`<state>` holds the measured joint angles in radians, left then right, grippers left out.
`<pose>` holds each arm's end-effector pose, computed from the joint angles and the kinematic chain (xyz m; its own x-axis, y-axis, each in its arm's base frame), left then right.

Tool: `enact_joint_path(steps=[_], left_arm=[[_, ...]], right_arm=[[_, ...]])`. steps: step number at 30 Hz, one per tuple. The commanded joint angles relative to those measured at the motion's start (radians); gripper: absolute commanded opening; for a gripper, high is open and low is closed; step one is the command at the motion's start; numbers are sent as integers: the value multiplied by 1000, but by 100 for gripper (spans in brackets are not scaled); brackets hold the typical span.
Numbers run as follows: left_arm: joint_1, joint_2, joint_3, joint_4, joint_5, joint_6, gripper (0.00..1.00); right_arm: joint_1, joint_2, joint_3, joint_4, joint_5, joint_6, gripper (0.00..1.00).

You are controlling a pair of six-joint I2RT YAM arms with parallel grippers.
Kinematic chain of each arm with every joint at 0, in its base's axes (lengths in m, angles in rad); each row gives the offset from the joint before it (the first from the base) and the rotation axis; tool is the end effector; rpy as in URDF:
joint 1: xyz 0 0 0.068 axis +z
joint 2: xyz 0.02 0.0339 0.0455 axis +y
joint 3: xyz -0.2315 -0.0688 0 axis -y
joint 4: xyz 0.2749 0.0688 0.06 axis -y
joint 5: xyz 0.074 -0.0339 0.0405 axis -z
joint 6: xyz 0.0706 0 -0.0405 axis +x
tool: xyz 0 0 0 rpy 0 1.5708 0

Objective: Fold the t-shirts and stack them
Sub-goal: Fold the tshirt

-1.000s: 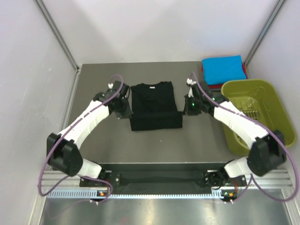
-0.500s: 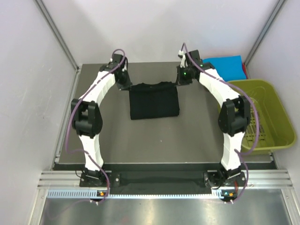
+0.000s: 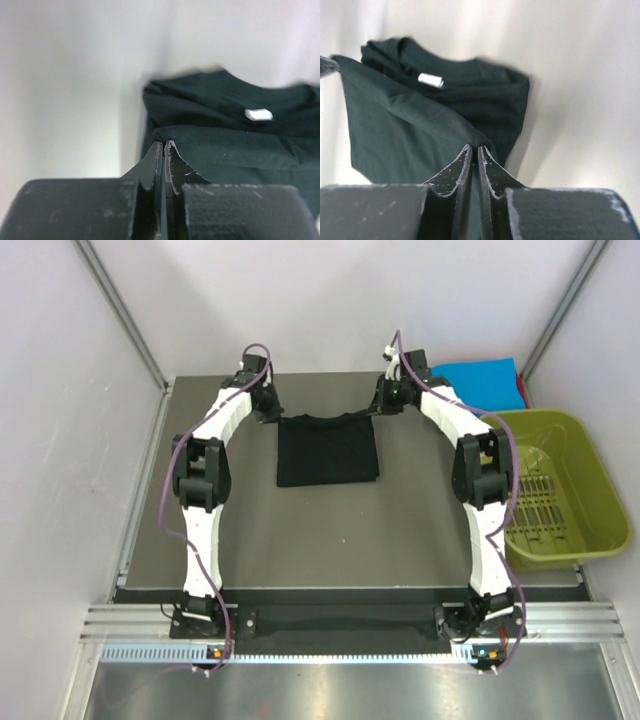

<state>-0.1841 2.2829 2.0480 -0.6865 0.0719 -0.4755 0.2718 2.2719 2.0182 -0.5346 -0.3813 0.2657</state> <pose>0.5299 -0.1038 0.1681 -0.7993 -0.3156 -0.5114 -0.1581 0.9315 -0.3277 0.5217 0.1727 0.1805 -0.7909 0.0326 -0.6110 -0.3049 0.8448 0.4398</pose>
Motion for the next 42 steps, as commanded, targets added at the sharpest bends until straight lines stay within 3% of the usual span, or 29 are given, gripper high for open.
enact_joint_path(steps=[1,4,5,6,9,12,18,20,21,22,26,42], left_arm=[[26,42,46,105,-11,9,0],[32,62,46,128,-30,21,11],[32,64,52,130,-40,26,16],[35,66,57,131,-49,32,28],[35,50,75,120,-99,64,38],[34,6,67,116,-103,83,36],[29,-106,-84,223,78,71,28],[29,-115,-132,257,129,55,26],[28,-114,-141,281,176,51,25],[28,-105,-147,288,199,46,25],[26,-34,-137,314,273,22,23],[31,181,66,317,217,29,22]], right_arm=[[-22,80,46,192,-112,61,9],[-22,144,100,211,-126,63,19],[-25,152,115,214,-126,63,28],[-28,158,122,211,-110,63,31],[-46,134,114,193,-99,72,36],[-59,55,44,196,-50,60,37],[-56,-40,-18,162,-21,30,42],[-48,-49,-29,162,-31,32,39],[-43,-48,-27,159,-39,30,34],[-39,-45,-26,160,-45,29,19],[-25,6,-29,194,-90,52,5],[-32,287,212,275,-160,147,6]])
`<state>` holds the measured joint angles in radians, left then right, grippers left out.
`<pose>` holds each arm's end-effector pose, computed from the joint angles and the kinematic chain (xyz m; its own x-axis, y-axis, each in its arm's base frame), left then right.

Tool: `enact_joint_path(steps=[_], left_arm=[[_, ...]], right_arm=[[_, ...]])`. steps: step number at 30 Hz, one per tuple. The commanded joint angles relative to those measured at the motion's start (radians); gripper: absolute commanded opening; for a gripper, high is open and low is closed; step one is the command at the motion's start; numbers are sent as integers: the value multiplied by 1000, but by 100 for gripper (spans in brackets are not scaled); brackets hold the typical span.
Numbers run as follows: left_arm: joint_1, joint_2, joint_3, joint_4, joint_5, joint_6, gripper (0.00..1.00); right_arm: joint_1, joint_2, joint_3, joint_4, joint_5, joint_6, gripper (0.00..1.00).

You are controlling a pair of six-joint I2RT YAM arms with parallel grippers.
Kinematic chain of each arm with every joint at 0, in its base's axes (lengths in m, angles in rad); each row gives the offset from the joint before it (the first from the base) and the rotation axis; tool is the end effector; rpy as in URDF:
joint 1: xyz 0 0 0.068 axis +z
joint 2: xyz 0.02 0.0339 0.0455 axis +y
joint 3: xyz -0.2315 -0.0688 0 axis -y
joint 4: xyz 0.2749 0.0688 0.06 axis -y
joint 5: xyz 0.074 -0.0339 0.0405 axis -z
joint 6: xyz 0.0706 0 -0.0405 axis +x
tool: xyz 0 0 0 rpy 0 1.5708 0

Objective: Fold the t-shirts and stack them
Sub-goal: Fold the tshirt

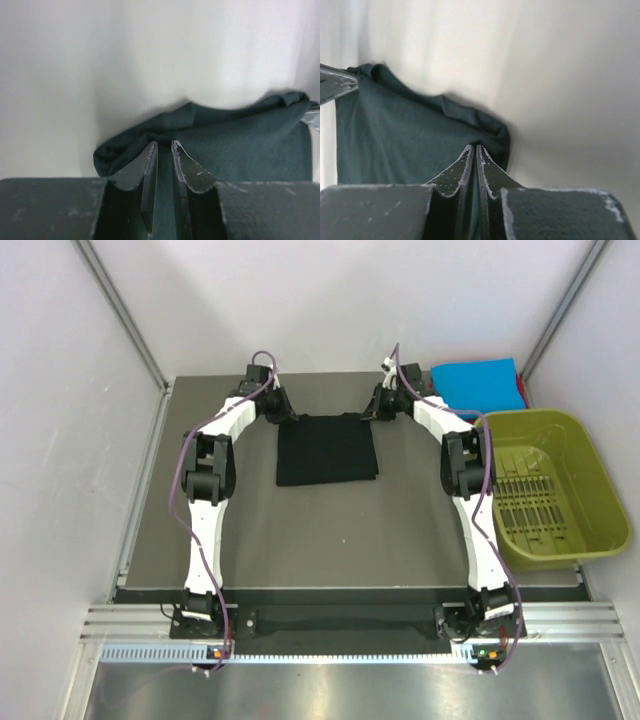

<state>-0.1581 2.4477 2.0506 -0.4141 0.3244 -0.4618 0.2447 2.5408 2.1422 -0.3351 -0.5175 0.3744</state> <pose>0.5610 -0.1122 0.1084 -0.8041 -0.2994 -0.5135 0.0086 0.8579 -0.5137 0.5621 0.1764 0.1023 -0.8120 0.1248 -0.5701 -0.2901 0.7612 0.5799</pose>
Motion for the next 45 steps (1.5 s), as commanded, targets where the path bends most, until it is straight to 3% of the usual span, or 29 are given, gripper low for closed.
enact_joint_path(steps=[1,9,16,22,31,37,41,45], left_arm=[[5,31,71,41,-41,15,23],[11,-55,111,-54,-97,9,24],[-24,-269,-107,-97,-27,17,26],[-69,-352,-365,-39,-4,-6,26],[-69,-299,-454,-213,-163,8,27],[-67,-297,-393,-340,-254,15,28],[-69,-377,-331,-376,-214,51,31],[-69,-504,-336,-379,-113,109,32]], right_arm=[[-11,36,108,83,-24,49,7],[-30,-56,99,30,-10,29,15],[-12,-364,-272,53,-38,-11,12],[-1,-499,-593,140,-137,-22,10],[2,-462,-763,108,-93,-94,8],[1,-526,-778,61,-38,-109,8],[2,-603,-775,65,-23,-98,18],[2,-582,-695,64,16,-107,36]])
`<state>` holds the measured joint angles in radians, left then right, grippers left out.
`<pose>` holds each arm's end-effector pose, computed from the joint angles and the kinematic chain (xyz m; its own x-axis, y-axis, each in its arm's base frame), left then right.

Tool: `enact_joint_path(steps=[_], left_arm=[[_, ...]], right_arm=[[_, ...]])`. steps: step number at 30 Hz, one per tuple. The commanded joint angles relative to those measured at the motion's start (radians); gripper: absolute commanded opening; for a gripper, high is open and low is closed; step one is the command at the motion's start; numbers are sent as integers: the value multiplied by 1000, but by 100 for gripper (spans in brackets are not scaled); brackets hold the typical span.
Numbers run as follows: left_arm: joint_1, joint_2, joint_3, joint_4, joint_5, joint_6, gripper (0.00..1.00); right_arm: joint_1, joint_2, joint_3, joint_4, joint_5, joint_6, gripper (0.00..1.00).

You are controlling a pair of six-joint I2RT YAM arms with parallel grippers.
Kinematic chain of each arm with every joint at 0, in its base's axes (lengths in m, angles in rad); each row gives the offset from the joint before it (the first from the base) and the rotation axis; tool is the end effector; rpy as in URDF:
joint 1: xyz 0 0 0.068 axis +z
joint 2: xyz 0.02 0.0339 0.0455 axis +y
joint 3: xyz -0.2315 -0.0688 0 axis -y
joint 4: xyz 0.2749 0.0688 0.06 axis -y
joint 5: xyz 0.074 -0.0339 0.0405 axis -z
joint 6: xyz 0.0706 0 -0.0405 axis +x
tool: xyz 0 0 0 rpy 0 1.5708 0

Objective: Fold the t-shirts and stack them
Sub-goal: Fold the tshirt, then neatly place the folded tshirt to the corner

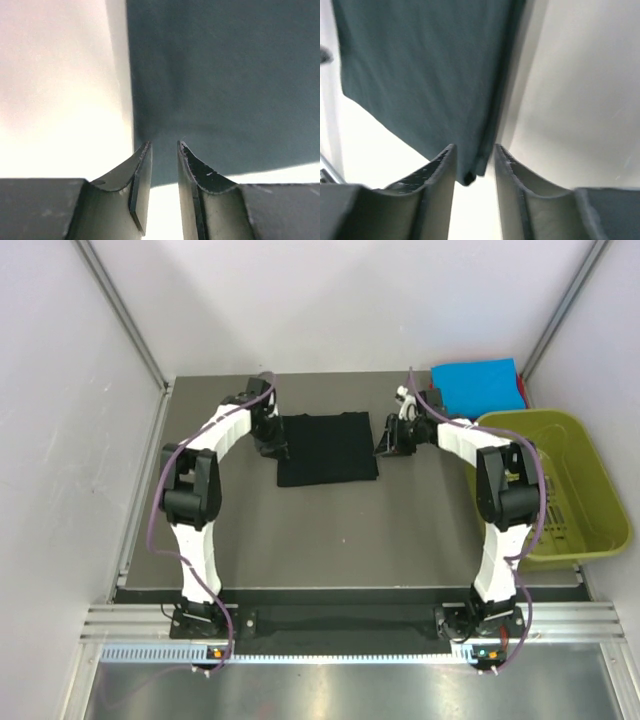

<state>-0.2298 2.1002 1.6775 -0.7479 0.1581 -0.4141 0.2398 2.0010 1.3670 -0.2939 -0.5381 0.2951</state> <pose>0.4534 -0.1175 0.1229 -0.9355 -0.1892 -0.2983 -0.1002 0.9519 -0.2895 0.4327 0.1430 0.1017 -0.8900 0.0395 -0.4543 -0.2546 0.7835 0.5668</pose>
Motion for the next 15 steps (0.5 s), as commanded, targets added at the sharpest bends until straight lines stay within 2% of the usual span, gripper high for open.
enact_joint_path(steps=[1,7,8,15], left_arm=[[3,-178,-4,-38,101,69,32],[3,-359,-179,67,173,72,33],[1,-380,-232,87,228,67,33],[-9,-575,-472,295,319,9,33]], right_arm=[[6,-3,105,1,38,-36,38],[10,175,314,-73,62,-62,51],[10,195,370,-82,66,-63,52],[38,355,572,-123,118,-43,56]])
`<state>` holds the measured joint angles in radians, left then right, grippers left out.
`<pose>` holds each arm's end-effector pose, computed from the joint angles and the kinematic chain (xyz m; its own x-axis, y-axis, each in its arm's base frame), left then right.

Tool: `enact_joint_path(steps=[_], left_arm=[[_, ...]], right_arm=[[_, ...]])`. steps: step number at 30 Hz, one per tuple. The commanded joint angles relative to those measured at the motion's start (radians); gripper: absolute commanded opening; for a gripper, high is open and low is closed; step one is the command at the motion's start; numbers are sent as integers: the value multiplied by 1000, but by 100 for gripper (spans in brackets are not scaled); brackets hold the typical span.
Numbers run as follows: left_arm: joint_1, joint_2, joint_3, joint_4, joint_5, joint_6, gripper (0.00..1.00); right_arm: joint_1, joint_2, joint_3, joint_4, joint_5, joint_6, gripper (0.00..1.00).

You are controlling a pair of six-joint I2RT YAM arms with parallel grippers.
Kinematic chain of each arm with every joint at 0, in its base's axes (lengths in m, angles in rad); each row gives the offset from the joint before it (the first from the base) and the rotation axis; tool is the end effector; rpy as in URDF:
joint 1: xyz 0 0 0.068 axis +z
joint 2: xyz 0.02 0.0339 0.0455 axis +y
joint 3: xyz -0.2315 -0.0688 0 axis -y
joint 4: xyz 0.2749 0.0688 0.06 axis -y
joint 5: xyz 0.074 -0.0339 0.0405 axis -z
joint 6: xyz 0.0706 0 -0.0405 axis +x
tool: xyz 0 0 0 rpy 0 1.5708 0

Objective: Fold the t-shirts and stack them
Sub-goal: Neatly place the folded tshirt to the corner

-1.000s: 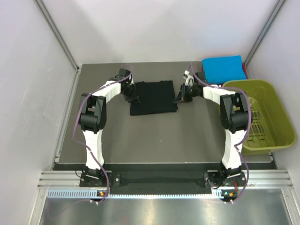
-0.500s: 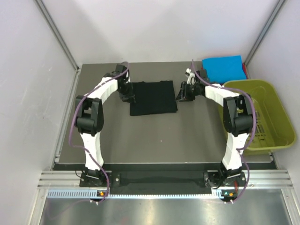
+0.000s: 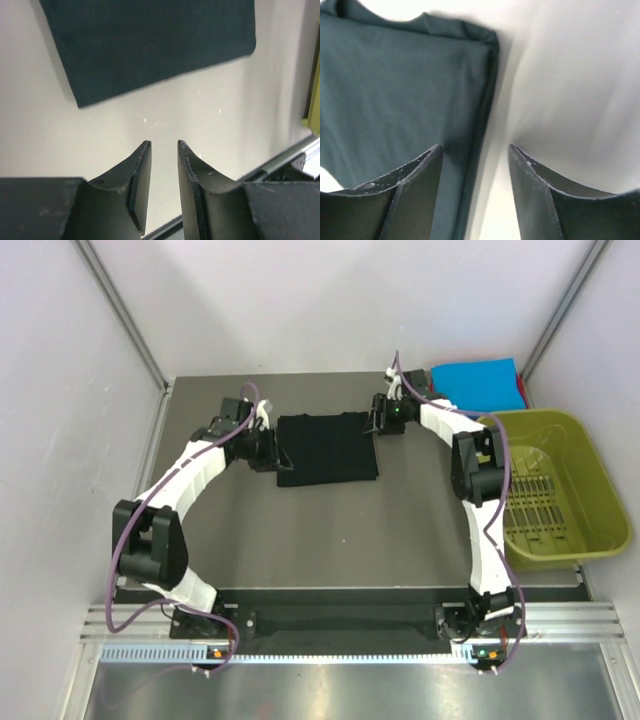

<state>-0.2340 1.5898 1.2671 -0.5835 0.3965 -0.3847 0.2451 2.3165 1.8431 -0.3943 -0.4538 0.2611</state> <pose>0.3730 -0.1169 0.2052 -0.8770 -0.1468 -0.4576 0.1256 0.8490 -0.5132 0.5144 0.1606 0.1068 -0.8422 0.0285 -0.5383 -0.2853 0.8237 0.4900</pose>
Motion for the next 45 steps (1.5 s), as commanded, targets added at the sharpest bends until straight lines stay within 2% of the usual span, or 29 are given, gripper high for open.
enact_joint_path(steps=[1,7,13,23,32,34,35,38,45], left_arm=[[-5,-74,-74,137,77,-17,33],[-8,-148,-132,152,90,-5,33],[-11,-224,-182,169,71,3,33],[-24,-228,-212,195,82,0,33],[-25,-220,-212,189,71,1,33],[-25,-223,-213,191,64,1,33],[-25,-223,-213,191,64,1,33],[-25,-223,-215,188,58,3,33],[-25,-234,-215,182,35,3,33]], right_arm=[[39,53,113,-26,35,-8,56],[98,132,223,-127,98,-29,52],[125,100,139,-124,171,-30,45],[102,57,68,-94,173,-31,43],[88,90,73,-61,83,-17,26],[86,93,76,-57,76,-20,13],[86,95,93,-58,73,-34,0],[89,69,140,-77,73,-57,0],[103,-75,183,-150,296,-117,0]])
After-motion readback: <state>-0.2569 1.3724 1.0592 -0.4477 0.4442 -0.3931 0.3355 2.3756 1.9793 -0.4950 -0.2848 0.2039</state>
